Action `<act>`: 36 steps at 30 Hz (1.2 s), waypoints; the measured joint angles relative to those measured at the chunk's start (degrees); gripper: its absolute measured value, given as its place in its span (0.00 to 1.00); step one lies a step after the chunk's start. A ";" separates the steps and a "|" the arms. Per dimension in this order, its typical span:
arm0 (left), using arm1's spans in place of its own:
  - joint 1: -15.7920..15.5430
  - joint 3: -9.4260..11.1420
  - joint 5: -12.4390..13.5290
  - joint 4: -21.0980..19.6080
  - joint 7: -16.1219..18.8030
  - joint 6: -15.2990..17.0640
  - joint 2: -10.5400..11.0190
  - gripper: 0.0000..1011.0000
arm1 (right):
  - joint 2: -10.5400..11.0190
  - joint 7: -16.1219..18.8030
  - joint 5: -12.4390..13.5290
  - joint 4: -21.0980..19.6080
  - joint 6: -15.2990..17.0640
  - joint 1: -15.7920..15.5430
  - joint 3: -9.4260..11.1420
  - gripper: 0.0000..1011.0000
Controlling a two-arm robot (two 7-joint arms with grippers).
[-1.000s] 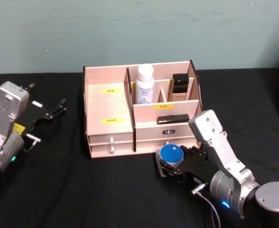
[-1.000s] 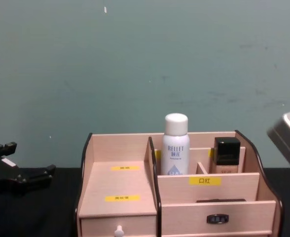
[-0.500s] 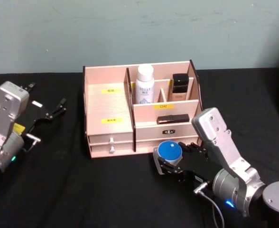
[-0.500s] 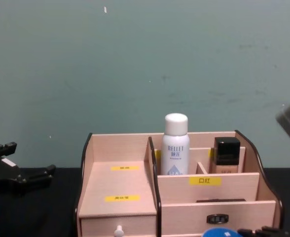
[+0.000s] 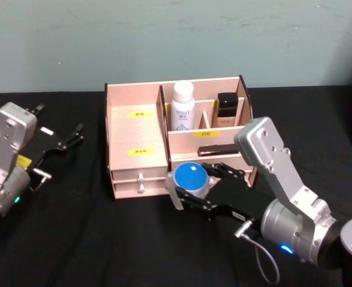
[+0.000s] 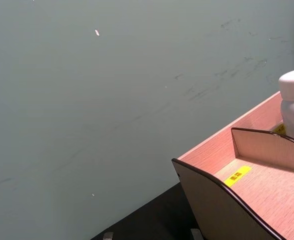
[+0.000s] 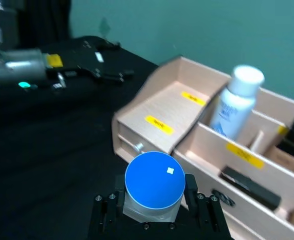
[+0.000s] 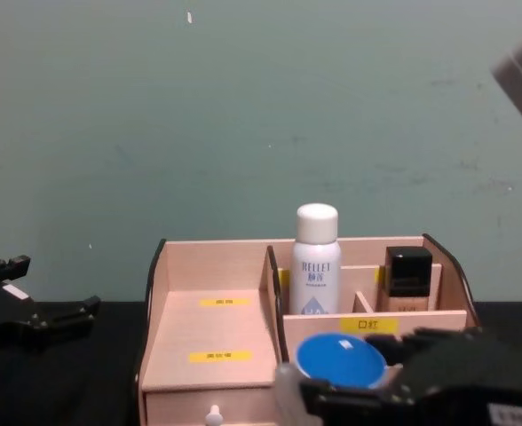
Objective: Pick up the facial cleanser and watermelon frost from the table and place them into the tiered storage box.
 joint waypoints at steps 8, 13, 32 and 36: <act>0.00 0.00 0.00 0.00 0.00 0.00 0.00 0.99 | -2.16 0.21 -0.39 0.30 1.42 5.11 -4.05 0.71; 0.00 0.00 0.00 0.00 0.00 0.00 0.00 0.99 | -4.33 -0.34 -1.02 2.55 1.88 8.26 -5.63 0.71; 0.00 0.00 0.00 0.00 0.00 0.00 0.00 0.99 | -11.99 -3.10 -3.89 15.61 1.95 17.15 -6.96 0.71; 0.00 0.00 0.00 0.00 0.00 0.00 0.00 0.99 | -12.74 -3.30 -4.15 17.39 1.49 18.12 -6.55 0.71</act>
